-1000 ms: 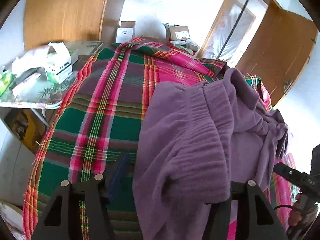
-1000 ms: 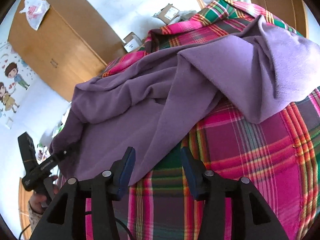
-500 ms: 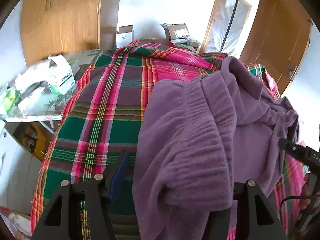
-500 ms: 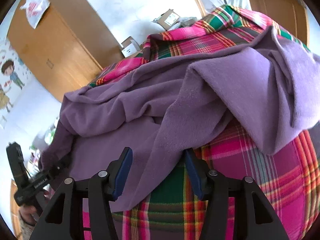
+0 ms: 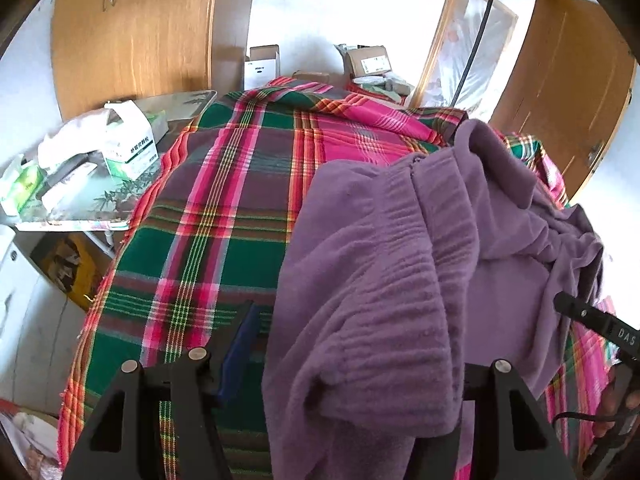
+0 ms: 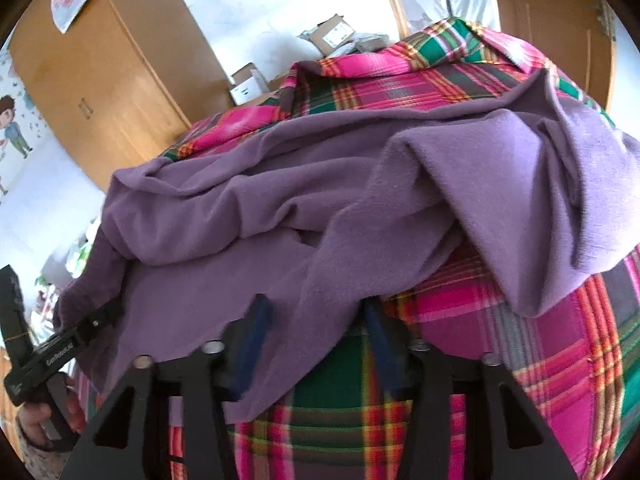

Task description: Fold clothes

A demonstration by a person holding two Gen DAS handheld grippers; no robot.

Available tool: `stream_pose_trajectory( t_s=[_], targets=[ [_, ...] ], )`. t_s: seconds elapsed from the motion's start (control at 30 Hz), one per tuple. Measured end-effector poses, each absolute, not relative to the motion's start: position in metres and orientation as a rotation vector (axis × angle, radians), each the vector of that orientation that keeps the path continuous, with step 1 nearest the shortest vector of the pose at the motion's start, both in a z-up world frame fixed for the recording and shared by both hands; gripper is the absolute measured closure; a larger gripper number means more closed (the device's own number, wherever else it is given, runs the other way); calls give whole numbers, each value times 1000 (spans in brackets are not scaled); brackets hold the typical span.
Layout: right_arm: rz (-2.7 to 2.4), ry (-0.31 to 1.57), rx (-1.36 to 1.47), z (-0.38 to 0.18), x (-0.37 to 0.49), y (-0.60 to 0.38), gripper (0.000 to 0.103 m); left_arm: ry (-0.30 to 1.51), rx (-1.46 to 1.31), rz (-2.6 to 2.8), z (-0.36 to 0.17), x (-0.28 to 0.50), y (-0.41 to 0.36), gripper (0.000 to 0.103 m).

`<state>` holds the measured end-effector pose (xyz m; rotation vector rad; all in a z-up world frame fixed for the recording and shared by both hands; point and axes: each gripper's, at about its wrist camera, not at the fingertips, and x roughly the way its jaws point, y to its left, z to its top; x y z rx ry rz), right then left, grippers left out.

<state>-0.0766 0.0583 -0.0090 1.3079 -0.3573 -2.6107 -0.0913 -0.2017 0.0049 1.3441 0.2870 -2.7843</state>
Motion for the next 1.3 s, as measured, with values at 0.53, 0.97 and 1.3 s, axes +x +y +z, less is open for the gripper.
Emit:
stream_pose_trajectory(
  t_s=[0.53,0.97,1.3],
  targets=[
    [-2648,-331,1276,-5,-71,66,94,286,1372,-2690,10,-93,-206,88],
    [-2693,-378,1133,20,-35,86,96,435,1287,-2731,30,-72,-219,93],
    [-2726,-389,1091,27,7,109,96,493,1299,-2702,29,-40,-218,93]
  ],
)
